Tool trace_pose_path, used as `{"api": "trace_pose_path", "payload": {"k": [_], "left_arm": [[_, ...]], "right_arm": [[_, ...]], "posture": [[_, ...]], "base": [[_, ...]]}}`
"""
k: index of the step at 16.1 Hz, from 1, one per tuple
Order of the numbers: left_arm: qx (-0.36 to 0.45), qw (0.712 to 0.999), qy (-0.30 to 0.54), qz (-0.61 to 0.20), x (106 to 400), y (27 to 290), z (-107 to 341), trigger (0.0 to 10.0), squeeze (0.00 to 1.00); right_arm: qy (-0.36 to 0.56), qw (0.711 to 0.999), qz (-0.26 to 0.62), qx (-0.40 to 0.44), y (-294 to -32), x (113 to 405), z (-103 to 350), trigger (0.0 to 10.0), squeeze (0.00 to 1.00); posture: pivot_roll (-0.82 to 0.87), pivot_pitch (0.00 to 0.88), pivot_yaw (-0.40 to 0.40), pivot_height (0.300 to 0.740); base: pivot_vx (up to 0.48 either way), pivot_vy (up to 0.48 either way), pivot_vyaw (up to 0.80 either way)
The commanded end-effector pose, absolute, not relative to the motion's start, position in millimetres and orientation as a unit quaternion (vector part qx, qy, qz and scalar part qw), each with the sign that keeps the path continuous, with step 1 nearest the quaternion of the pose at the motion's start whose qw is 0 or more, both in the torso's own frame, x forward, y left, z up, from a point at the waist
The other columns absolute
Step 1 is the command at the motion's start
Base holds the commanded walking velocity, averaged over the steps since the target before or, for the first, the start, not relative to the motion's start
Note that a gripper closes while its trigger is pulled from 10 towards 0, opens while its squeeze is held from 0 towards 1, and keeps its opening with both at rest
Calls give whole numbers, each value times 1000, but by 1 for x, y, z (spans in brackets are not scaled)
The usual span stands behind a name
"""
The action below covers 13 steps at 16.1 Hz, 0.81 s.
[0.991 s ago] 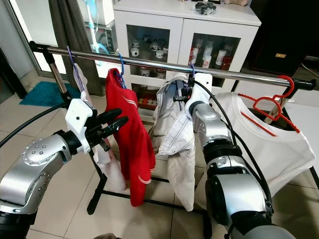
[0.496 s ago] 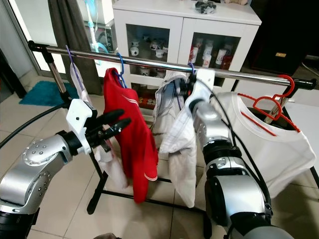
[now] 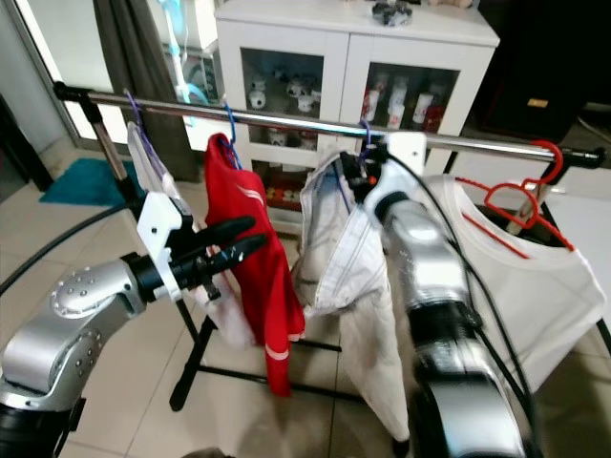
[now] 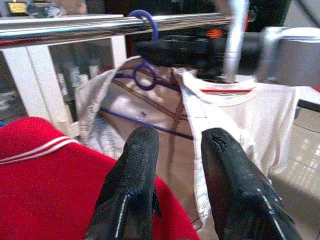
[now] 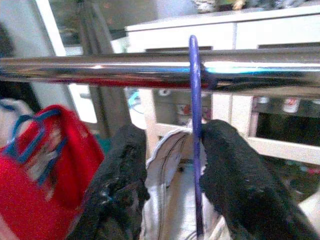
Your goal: Hang hanger
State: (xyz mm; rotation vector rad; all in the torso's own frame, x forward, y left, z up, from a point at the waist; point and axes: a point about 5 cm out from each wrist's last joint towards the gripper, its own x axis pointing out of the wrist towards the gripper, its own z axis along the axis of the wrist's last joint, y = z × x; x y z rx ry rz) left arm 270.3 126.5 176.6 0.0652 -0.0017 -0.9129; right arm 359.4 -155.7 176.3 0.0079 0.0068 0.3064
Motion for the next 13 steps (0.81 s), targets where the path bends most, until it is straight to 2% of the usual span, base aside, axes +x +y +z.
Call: {"api": "trace_pose_path", "payload": {"k": [1, 3, 4, 6, 7, 8, 9, 11, 13], "left_arm": [[33, 904, -1, -427, 271, 133, 176, 10000, 0], [34, 914, -4, -403, 274, 137, 174, 10000, 0], [33, 935, -9, -353, 281, 144, 172, 10000, 0], [40, 947, -9, -320, 283, 151, 171, 10000, 0], [44, 959, -8, -281, 285, 156, 171, 10000, 0], [44, 959, -8, -281, 285, 156, 171, 10000, 0], [47, 970, -11, -238, 288, 156, 169, 10000, 0], [61, 975, -14, -212, 289, 151, 162, 10000, 0], [49, 976, -17, -210, 288, 150, 160, 10000, 0]], "right_arm": [[13, 983, 182, -7, -154, 348, 180, 10000, 1000], [13, 980, 198, -30, -156, 335, 181, 10000, 1000], [12, 979, 200, -45, -162, 323, 185, 10000, 1000], [12, 979, 196, -51, -170, 313, 189, 10000, 1000], [2, 981, 194, -20, -177, 301, 192, 10000, 1000], [2, 981, 194, -20, -177, 301, 192, 10000, 1000], [-10, 988, 152, 3, -190, 293, 185, 10000, 1000], [-2, 998, 62, -21, -203, 288, 169, 10000, 1000], [38, 998, 58, 12, -199, 286, 159, 10000, 1000]], "posture": [[56, 0, 42, 740], [54, 0, 52, 740], [53, 0, 54, 740], [51, 0, 57, 740], [49, 0, 61, 740], [49, 0, 61, 740], [48, 0, 60, 740], [45, 0, 54, 740], [44, 0, 51, 740]], "base": [[0, 0, 0], [0, 0, 0], [0, 0, 0], [0, 0, 0], [0, 0, 0], [0, 0, 0], [0, 0, 0], [0, 0, 0], [0, 0, 0]]}}
